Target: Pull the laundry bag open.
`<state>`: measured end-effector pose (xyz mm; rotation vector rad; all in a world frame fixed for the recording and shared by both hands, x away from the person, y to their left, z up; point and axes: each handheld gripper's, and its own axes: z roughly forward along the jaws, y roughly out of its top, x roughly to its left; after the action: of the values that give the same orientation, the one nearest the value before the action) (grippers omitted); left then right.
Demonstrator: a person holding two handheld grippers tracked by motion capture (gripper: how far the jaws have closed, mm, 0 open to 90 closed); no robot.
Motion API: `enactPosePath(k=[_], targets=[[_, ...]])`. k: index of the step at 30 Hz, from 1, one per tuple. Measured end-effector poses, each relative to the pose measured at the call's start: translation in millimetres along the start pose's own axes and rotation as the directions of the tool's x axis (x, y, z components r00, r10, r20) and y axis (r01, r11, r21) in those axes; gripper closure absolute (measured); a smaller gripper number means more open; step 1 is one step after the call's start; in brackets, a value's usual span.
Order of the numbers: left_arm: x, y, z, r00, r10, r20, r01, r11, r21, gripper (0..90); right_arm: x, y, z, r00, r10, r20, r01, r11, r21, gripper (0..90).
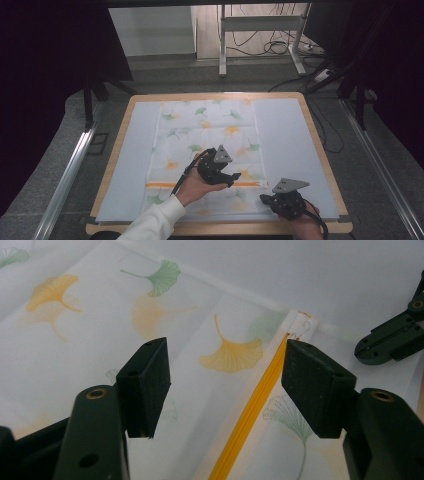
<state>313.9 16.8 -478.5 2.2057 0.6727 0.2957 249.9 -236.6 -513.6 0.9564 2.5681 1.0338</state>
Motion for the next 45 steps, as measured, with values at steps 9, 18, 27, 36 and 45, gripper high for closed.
enactPosePath(k=[9,18,27,36,45], targets=[[-4.2,13.5,13.5,0.9990,0.044,0.003,-0.044,0.9990,-0.007,35.5,1.4,-0.2,2.6,1.0000,-0.003,0.000,0.003,1.000,0.011,89.3],[-7.1,22.5,28.3,0.9976,0.059,0.035,-0.059,0.9982,0.006,36.2,1.4,-1.6,4.8,1.0000,-0.003,0.001,0.003,0.999,0.032,89.3],[-20.2,25.1,45.1,0.9936,0.106,0.037,-0.106,0.9943,-0.001,41.8,0.4,-2.8,5.2,1.0000,0.000,-0.001,0.000,0.999,0.032,89.3],[-30.1,26.0,64.9,0.9874,0.139,0.077,-0.141,0.9898,0.021,43.0,0.2,-3.1,5.0,1.0000,0.003,-0.002,-0.003,0.999,0.034,89.3],[-38.1,23.5,81.3,0.9718,0.187,0.144,-0.197,0.9787,0.059,45.1,0.2,-3.5,4.9,1.0000,0.005,-0.003,-0.005,0.999,0.033,89.3]])
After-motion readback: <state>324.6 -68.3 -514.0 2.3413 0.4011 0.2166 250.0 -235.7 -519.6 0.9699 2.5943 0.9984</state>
